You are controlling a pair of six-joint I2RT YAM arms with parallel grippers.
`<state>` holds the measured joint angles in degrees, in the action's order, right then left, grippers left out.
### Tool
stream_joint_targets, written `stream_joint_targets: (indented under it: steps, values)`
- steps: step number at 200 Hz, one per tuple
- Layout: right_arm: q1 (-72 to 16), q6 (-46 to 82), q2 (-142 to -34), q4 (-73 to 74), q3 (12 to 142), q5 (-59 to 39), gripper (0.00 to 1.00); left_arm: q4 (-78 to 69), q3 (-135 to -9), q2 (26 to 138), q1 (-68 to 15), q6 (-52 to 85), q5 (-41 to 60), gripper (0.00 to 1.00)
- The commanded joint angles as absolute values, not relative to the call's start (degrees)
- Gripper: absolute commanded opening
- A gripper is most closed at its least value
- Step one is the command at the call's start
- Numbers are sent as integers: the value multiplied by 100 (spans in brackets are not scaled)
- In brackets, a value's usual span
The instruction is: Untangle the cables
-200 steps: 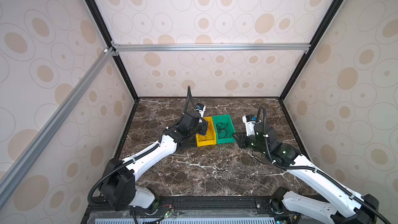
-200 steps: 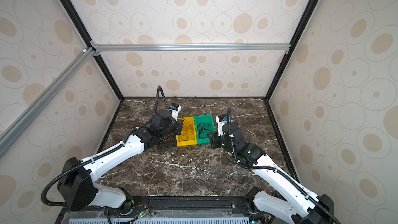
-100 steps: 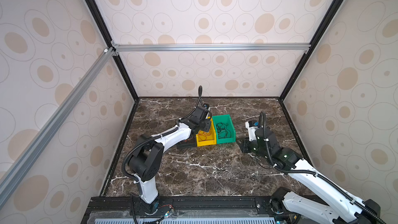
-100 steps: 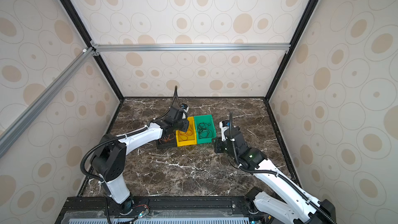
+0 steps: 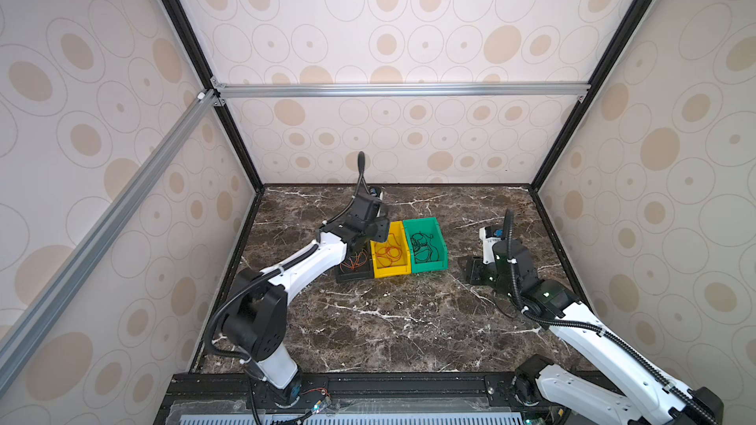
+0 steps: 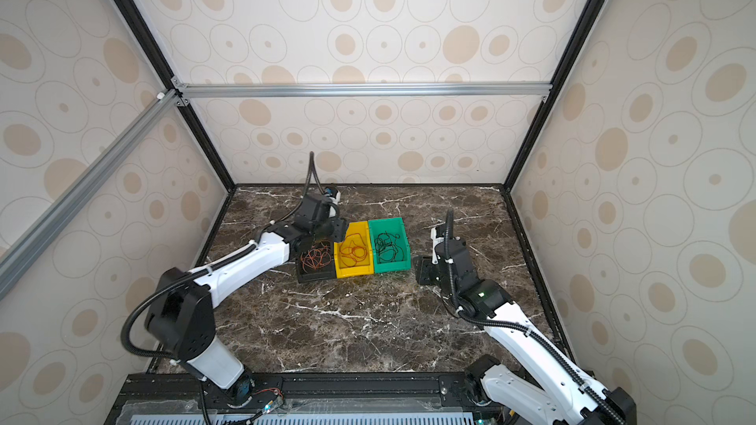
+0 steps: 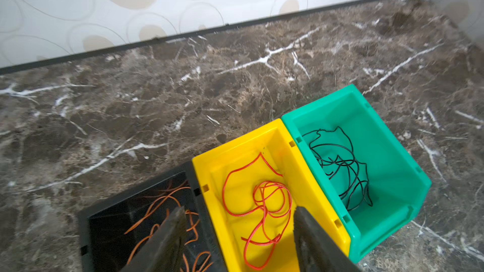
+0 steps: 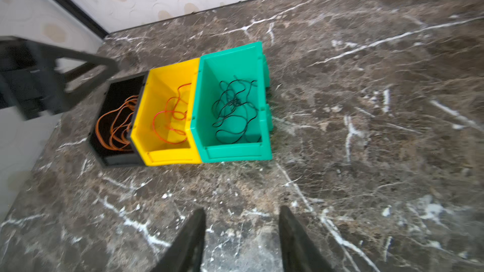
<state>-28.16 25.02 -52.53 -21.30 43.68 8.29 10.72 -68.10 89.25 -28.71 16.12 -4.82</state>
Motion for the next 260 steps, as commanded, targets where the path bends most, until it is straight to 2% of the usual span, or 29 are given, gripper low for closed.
stream_joint_targets:
  steps: [1,19,41,64,87,116,153,161,173,193,203,217,239,244,252,260]
  values:
    - [-2629,2043,-5329,-1942,4247,1961,64,545,-5972,8206,-2293,1852,-414,69]
    - [-2441,1857,-5389,-1527,4056,2777,74,25,-5104,7572,-1847,2019,-711,77]
    - [-2033,1655,-5532,-846,3709,3416,90,-557,-4050,6861,-1484,2081,-1727,88]
    - [-1637,1335,-5724,-57,3305,3591,95,-1255,-3090,6292,-1094,1969,-2686,95]
    - [-1198,1137,-5915,765,2866,3698,99,-2269,-2240,5981,-901,1584,-3218,98]
    - [-968,922,-6430,2074,2387,3700,100,-4877,-1004,6153,-897,848,-3124,98]
    - [-802,435,-7184,3620,2009,3305,100,-7185,-876,7738,-871,10,-3460,98]
    - [-755,374,-7355,3949,1911,3183,100,-7473,-945,7965,-778,2,-3270,98]
    - [-730,233,-7488,4443,1769,3098,100,-6936,-1188,8026,-661,276,-2874,98]
    - [-613,232,-7493,4529,1753,2612,100,-8662,-754,8729,-623,23,-2323,99]
    - [-508,318,-7572,4663,1731,2264,100,-8719,-619,8736,-635,-7,-1835,99]
    - [-389,271,-8004,5361,1604,1619,100,-9926,-453,9369,-642,-131,-1994,99]
    - [-381,75,-9038,6192,1809,1382,99,-8455,-994,9067,-558,62,-1935,99]
    - [-380,70,-9000,5794,2020,1379,99,-8181,-1204,9156,-554,35,-1946,99]
    - [-386,224,-8721,4225,2480,1362,100,-7728,-1271,9023,-389,269,-1670,99]
    - [-381,121,-8913,5066,2268,1353,100,-7841,-1242,9044,-255,296,-1533,99]
